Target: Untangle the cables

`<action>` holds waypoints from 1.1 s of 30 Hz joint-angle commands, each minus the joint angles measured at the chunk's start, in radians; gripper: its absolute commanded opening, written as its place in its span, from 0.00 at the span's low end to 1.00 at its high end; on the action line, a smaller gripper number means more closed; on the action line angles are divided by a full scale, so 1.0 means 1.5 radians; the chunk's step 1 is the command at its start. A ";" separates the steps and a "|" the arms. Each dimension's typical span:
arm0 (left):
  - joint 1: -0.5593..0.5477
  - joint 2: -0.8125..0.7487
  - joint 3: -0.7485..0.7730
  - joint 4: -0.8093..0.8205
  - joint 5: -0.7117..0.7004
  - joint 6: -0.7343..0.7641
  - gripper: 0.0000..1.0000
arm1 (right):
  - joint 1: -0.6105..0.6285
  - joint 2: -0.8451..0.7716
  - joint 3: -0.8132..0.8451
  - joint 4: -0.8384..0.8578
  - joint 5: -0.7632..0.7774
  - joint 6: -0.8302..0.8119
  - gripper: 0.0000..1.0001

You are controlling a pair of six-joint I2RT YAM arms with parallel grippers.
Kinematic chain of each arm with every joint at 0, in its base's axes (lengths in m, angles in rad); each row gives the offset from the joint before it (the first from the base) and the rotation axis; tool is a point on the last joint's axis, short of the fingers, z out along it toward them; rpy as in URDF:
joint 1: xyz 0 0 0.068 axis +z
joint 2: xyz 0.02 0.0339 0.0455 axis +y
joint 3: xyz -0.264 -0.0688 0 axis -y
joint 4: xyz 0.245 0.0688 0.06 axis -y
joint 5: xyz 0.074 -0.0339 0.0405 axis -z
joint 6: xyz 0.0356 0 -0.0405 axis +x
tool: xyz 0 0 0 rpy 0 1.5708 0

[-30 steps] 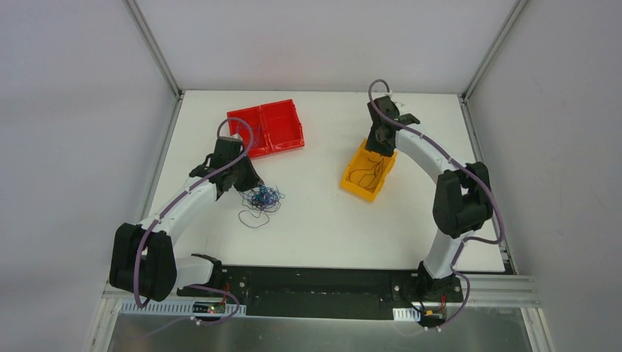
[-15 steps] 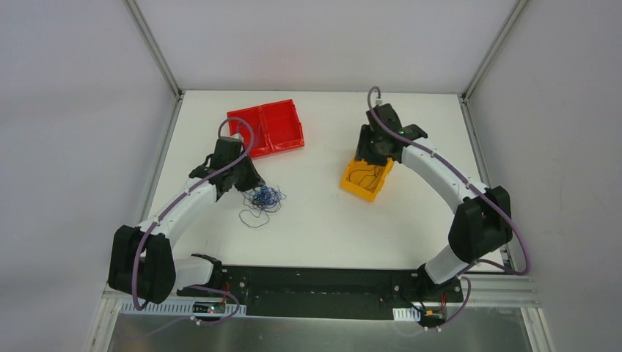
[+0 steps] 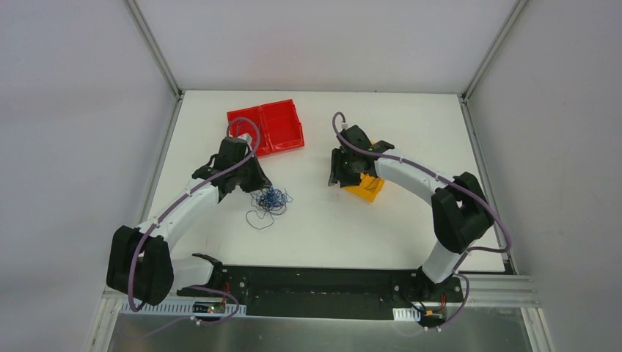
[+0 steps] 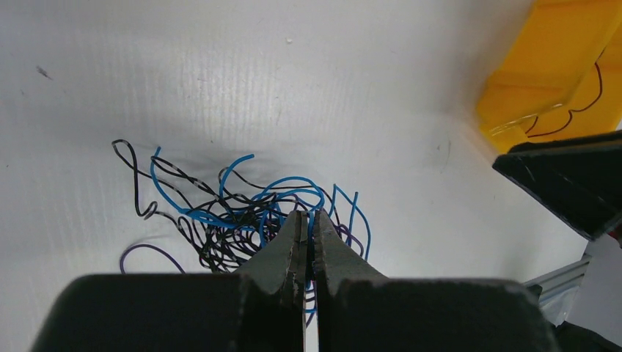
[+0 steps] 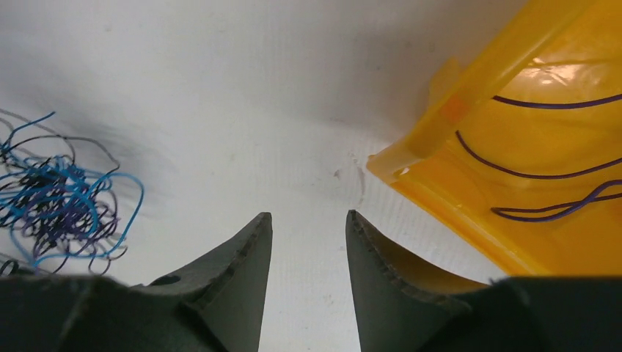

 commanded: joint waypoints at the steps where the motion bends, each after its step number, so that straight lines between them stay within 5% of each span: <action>1: -0.019 -0.007 0.038 0.002 0.031 0.025 0.00 | -0.033 0.019 -0.015 0.010 0.039 0.019 0.44; 14: -0.098 0.062 0.112 0.009 0.057 0.050 0.00 | -0.106 -0.042 -0.042 -0.001 0.022 -0.027 0.44; 28: -0.177 0.117 0.216 0.035 0.171 0.090 0.00 | -0.105 -0.287 -0.211 0.112 -0.059 -0.065 0.52; 29: -0.180 0.116 0.217 0.036 0.171 0.093 0.04 | -0.105 -0.299 -0.225 0.122 -0.065 -0.060 0.52; 33: -0.181 0.085 0.182 0.036 0.116 0.108 0.53 | -0.104 -0.338 -0.263 0.155 -0.084 -0.049 0.54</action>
